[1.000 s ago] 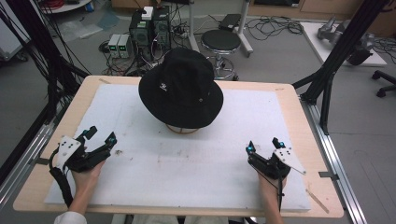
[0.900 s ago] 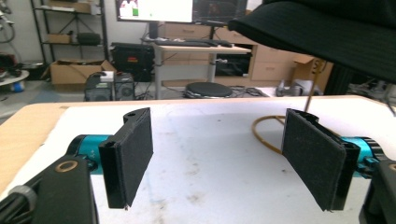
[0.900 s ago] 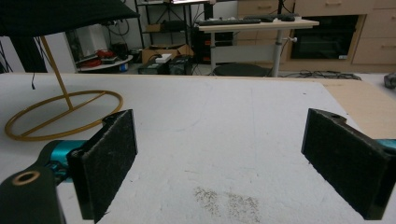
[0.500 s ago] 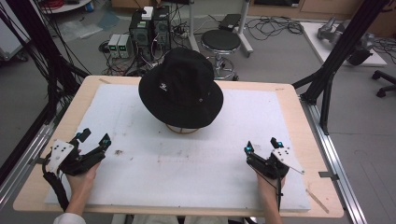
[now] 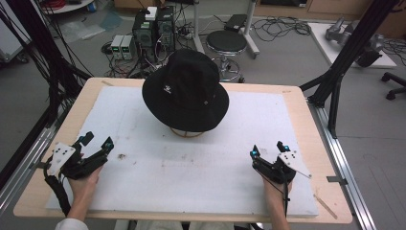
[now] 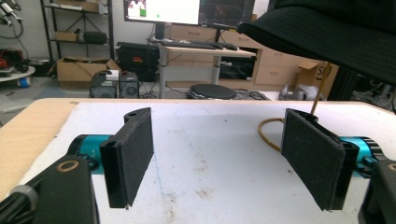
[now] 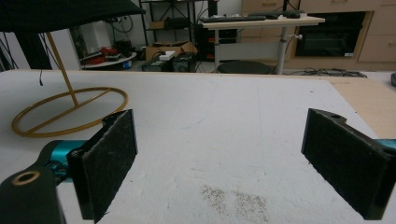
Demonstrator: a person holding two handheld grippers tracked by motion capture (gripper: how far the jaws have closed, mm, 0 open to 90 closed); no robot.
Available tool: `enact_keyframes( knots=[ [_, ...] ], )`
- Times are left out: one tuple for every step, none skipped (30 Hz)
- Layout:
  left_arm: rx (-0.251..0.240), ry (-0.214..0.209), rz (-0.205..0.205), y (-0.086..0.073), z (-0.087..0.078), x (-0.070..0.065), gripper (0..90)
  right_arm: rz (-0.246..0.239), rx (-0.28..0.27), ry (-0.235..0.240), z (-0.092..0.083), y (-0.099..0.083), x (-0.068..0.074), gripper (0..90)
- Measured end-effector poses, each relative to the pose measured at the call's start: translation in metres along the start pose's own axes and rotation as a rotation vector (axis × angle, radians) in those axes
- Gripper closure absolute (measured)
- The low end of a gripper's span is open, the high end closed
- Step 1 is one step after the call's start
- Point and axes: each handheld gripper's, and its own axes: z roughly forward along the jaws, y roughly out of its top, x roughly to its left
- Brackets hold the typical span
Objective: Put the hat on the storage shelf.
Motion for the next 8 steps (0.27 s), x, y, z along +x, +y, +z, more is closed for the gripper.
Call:
enact_keyframes(
  knots=[
    [0.0, 0.0, 0.0, 0.0, 0.0, 0.0, 25.7, 0.0, 0.0, 0.0, 0.0, 0.0, 0.0, 9.7],
    [0.001, -0.005, 0.003, -0.0003, 0.0005, -0.0006, 25.7, -0.001, 0.001, 0.002, 0.0001, 0.0, -0.0001, 9.7],
    [0.004, -0.009, 0.006, -0.0006, 0.001, -0.0013, 25.7, 0.001, 0.003, 0.003, 0.0001, -0.0001, 0.0002, 9.7],
    [0.004, -0.011, 0.006, -0.0007, 0.0015, -0.0017, 25.7, 0.0, 0.002, 0.003, 0.0002, -0.0001, 0.0001, 9.7],
    [0.006, -0.017, 0.006, -0.0011, 0.0021, -0.0021, 25.7, 0.0, 0.002, 0.003, 0.0002, -0.0001, 0.0001, 9.7],
    [0.008, -0.017, 0.006, -0.0013, 0.0024, -0.0022, 25.7, 0.0, 0.002, 0.003, 0.0004, -0.0002, -0.0001, 9.7],
    [0.011, -0.019, 0.008, -0.0015, 0.0025, -0.0021, 25.7, 0.001, 0.003, 0.003, 0.0006, -0.0003, -0.0002, 9.7],
    [0.013, -0.019, 0.009, -0.0016, 0.0026, -0.002, 25.7, 0.001, 0.003, 0.003, 0.0006, -0.0003, -0.0002, 9.7]
  ],
)
